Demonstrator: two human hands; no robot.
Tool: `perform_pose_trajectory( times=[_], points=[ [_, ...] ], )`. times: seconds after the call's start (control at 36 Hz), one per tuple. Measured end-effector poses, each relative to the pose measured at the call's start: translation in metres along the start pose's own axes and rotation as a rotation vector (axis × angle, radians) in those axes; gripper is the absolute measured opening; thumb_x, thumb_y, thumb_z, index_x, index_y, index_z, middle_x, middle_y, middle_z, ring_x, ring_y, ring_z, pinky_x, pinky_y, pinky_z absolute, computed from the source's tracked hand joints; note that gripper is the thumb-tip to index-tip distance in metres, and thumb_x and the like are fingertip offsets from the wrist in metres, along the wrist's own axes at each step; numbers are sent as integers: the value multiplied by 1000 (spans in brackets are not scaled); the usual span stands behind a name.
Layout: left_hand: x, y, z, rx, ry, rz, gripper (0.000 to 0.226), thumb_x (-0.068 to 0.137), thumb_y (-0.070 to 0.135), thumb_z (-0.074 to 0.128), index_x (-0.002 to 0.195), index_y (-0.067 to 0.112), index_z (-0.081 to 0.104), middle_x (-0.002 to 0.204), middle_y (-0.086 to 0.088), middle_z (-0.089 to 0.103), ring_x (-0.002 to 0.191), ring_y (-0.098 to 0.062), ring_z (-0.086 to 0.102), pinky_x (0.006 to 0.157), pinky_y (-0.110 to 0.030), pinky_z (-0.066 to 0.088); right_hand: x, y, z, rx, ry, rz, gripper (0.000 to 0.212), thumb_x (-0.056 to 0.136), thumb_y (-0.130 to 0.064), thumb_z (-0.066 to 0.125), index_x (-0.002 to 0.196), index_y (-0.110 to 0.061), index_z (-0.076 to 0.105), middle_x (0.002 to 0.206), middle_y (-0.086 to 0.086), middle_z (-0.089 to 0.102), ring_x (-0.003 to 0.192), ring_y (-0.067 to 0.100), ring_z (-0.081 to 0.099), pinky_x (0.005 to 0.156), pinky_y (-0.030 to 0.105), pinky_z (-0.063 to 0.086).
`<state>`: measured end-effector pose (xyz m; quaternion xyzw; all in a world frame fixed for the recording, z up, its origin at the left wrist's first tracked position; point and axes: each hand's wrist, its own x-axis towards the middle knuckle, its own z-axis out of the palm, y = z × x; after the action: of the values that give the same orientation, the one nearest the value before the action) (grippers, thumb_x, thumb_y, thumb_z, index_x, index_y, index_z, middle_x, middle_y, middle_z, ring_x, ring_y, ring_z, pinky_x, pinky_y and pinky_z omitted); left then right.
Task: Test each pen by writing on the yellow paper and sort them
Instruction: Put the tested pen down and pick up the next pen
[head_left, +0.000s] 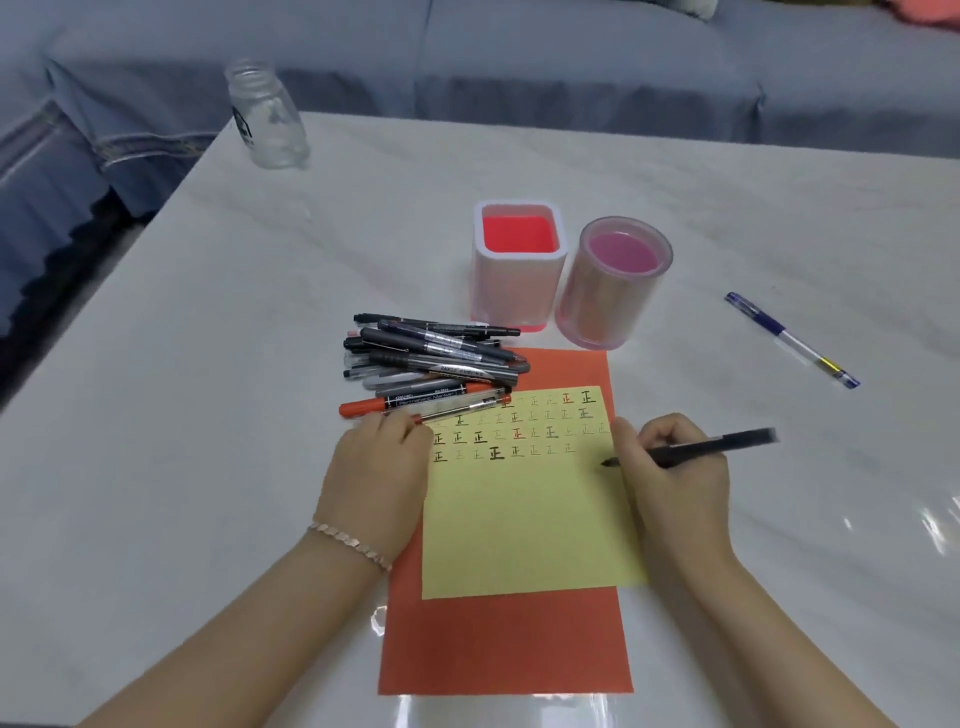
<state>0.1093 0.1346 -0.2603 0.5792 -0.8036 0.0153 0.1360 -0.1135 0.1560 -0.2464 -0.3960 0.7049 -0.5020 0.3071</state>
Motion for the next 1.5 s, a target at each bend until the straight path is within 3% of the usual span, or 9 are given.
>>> perform_pose_trajectory(
  times=[0.19, 0.31, 0.39, 0.53, 0.72, 0.97, 1.17, 1.31, 1.5],
  points=[
    [-5, -11, 4, -144, -29, -60, 26, 55, -3, 84, 76, 0, 69, 70, -12, 61, 64, -33, 58, 52, -31, 46, -2, -10, -9, 24, -191, 4, 29, 77, -13, 72, 61, -12, 48, 55, -1, 51, 52, 7, 47, 47, 11, 33],
    [-5, 1, -4, -410, 94, -284, 14, 89, 19, 58, 100, 11, 64, 85, 1, 55, 79, -22, 54, 73, -38, 46, -5, -12, -13, 68, -231, 31, 28, 78, -10, 72, 62, -12, 48, 52, -5, 50, 55, 14, 50, 51, 20, 35],
    [-3, 24, -21, -611, 16, -251, 31, 94, 12, 46, 124, 16, 52, 95, 7, 43, 73, -4, 52, 70, -14, 42, -9, -16, -17, 127, -230, 45, 22, 82, -8, 67, 66, -10, 52, 47, -8, 54, 46, 5, 48, 46, 12, 36],
    [8, 49, -46, -952, 6, -325, 32, 90, 10, 53, 95, 42, 50, 99, 12, 55, 85, 8, 53, 70, -1, 37, -18, -35, -21, 398, -228, 146, 36, 89, -32, 47, 76, -3, 65, 65, 10, 71, 53, 15, 60, 49, 17, 47],
    [13, 76, -63, -1307, -188, -340, 30, 83, 3, 61, 100, 27, 56, 88, 17, 70, 80, -3, 64, 57, -12, 44, -19, -52, -33, 545, -232, 179, 48, 91, -36, 36, 64, -6, 62, 56, 16, 66, 48, 21, 62, 47, 20, 49],
    [8, 85, -67, -1282, -238, -337, 18, 74, 10, 71, 85, 20, 61, 85, 9, 73, 80, -14, 67, 57, -22, 48, -22, -60, -40, 528, -212, 139, 60, 96, -30, 32, 50, -19, 69, 51, 13, 64, 44, 19, 59, 48, 18, 48],
    [5, 86, -66, -1157, -204, -248, 20, 79, 20, 71, 77, 38, 64, 79, 16, 67, 65, -8, 58, 55, -24, 48, -26, -61, -41, 408, -217, 107, 51, 94, -28, 36, 55, -10, 63, 48, 13, 62, 40, 15, 55, 47, 18, 47],
    [5, 90, -67, -997, -185, -44, 22, 89, 22, 56, 85, 42, 50, 74, 17, 56, 75, 6, 53, 64, -8, 41, -30, -64, -36, 343, -245, 75, 43, 91, -25, 42, 60, -4, 61, 42, 7, 55, 37, 11, 45, 45, 17, 43],
    [11, 90, -60, -858, -238, 104, 11, 84, 34, 37, 82, 35, 48, 65, 17, 47, 70, 6, 47, 61, -7, 34, -23, -63, -35, 344, -284, 22, 46, 97, -9, 39, 56, -3, 60, 39, 7, 52, 33, 12, 40, 39, 15, 35]
  ],
)
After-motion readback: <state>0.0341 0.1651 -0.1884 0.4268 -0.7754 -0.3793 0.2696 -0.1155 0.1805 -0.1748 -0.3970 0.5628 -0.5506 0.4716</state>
